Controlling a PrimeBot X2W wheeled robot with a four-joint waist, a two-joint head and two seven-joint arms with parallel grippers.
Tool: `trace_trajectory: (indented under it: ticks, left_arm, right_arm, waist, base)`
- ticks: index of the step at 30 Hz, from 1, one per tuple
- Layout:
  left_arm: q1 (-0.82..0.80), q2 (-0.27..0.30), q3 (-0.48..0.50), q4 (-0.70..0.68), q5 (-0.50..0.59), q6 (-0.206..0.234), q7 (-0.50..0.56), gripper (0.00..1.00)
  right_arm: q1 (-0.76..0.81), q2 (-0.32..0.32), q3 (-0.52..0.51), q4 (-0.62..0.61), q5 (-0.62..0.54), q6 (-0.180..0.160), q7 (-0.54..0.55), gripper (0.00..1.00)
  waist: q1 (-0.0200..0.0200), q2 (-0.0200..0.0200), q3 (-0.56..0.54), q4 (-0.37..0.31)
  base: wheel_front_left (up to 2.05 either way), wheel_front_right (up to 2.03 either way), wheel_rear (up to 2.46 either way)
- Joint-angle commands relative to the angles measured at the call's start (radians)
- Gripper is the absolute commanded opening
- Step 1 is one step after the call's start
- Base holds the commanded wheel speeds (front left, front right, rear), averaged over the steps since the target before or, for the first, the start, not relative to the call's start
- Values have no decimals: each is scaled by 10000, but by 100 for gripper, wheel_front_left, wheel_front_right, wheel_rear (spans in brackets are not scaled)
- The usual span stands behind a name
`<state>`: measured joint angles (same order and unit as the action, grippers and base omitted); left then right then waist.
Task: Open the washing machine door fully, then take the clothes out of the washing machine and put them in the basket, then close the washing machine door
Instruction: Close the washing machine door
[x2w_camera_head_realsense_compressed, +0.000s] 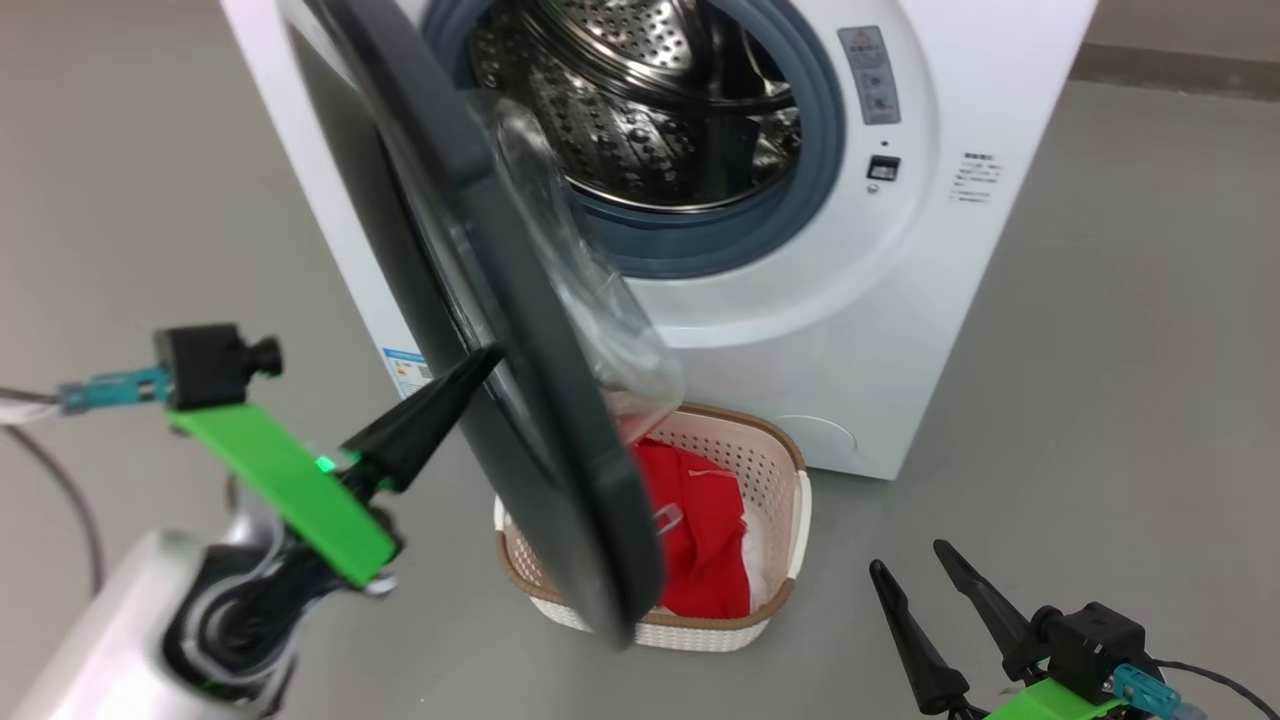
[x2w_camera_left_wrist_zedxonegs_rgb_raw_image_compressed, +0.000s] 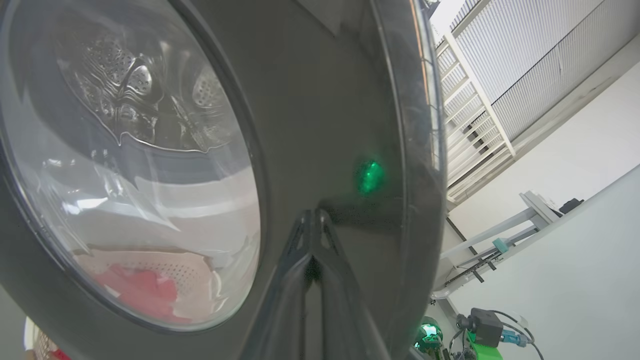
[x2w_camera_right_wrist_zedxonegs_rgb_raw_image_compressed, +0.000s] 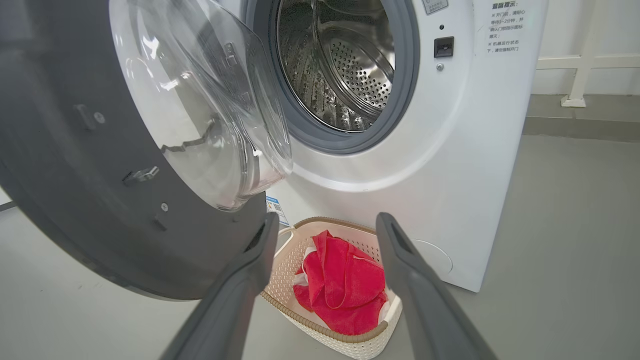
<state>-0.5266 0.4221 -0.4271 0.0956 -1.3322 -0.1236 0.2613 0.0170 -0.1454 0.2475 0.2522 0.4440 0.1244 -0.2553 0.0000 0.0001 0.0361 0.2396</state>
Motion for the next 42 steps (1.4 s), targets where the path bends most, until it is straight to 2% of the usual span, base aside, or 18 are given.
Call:
trace_trajectory:
  ticks: [1,9,15,29,42]
  left_arm:
    - [-709,54,246,-266,-10,-71,-235,0]
    - [-1799,-618,-893,286,177,-71,-1709,0]
    - [-2616,-818,-1522,1074,219,-71,-2705,0]
    - [-4424,-487,-2355,3232,223,-71,-4676,0]
    - [-5917,-270,-2619,4776,97,-71,-5204,0]
  right_arm:
    - [-270,-46,175,-271,14,63,-65,100]
    - [-536,32,130,-312,-64,63,-65,100]
    - [-802,153,48,-390,-151,63,-65,100]
    - [-1201,457,-109,-534,-283,63,-65,100]
    - [-1589,725,-9,-586,-272,63,-65,100]
  waist:
    - [0,-1,146,-179]
    - [0,-1,527,-756]
    - [0,-1,956,-1332]
    - [0,-1,1799,-2631]
    - [0,-1,2326,-3549]
  base:
    - [0,0,0]
    - [0,0,0]
    - [0,0,0]
    - [0,0,0]
    - [0,0,0]
